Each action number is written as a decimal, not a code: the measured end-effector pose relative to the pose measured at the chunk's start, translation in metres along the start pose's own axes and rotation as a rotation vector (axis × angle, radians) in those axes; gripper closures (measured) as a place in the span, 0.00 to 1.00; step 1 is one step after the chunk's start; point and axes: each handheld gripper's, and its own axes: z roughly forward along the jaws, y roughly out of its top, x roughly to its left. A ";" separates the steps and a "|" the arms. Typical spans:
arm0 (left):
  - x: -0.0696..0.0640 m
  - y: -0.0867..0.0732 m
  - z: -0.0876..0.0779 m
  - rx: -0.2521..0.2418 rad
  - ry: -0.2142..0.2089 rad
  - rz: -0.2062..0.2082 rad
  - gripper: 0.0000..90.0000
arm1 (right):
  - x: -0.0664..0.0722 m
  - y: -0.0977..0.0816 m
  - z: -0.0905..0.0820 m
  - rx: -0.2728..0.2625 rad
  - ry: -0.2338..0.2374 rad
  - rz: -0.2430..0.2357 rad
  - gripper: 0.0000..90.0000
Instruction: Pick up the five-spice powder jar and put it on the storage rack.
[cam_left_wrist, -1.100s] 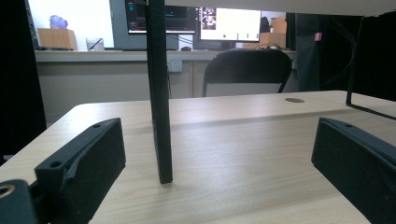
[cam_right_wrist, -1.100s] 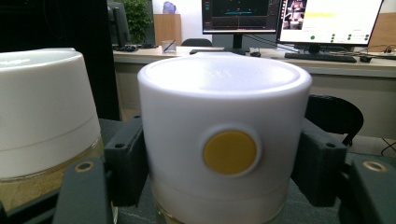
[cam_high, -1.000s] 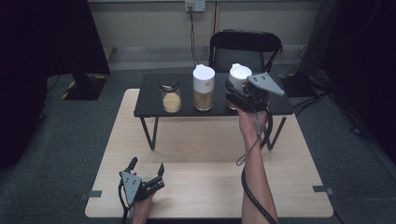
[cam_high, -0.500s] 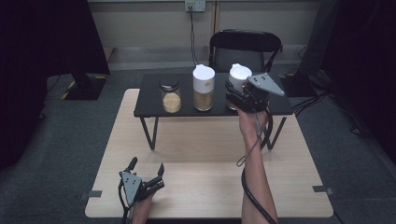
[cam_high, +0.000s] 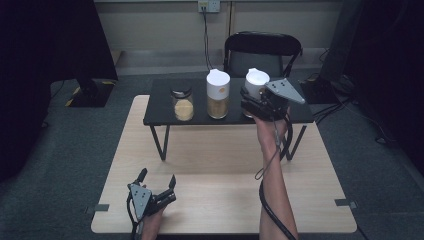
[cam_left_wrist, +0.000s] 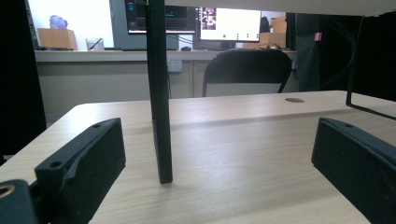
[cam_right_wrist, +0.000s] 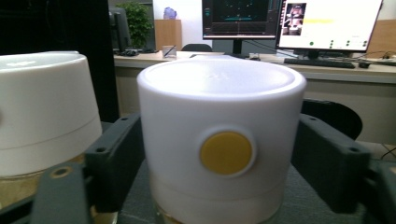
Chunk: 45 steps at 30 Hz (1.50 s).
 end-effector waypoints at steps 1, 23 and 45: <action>0.000 0.000 0.000 0.000 0.000 0.000 0.03 | 0.000 0.000 0.001 0.002 0.003 0.002 0.13; 0.000 0.000 0.000 0.000 -0.002 0.001 0.03 | 0.007 0.000 -0.002 -0.036 -0.036 -0.004 0.00; 0.000 0.000 0.000 0.000 -0.002 0.001 0.03 | 0.009 0.004 -0.017 -0.086 -0.018 -0.009 0.00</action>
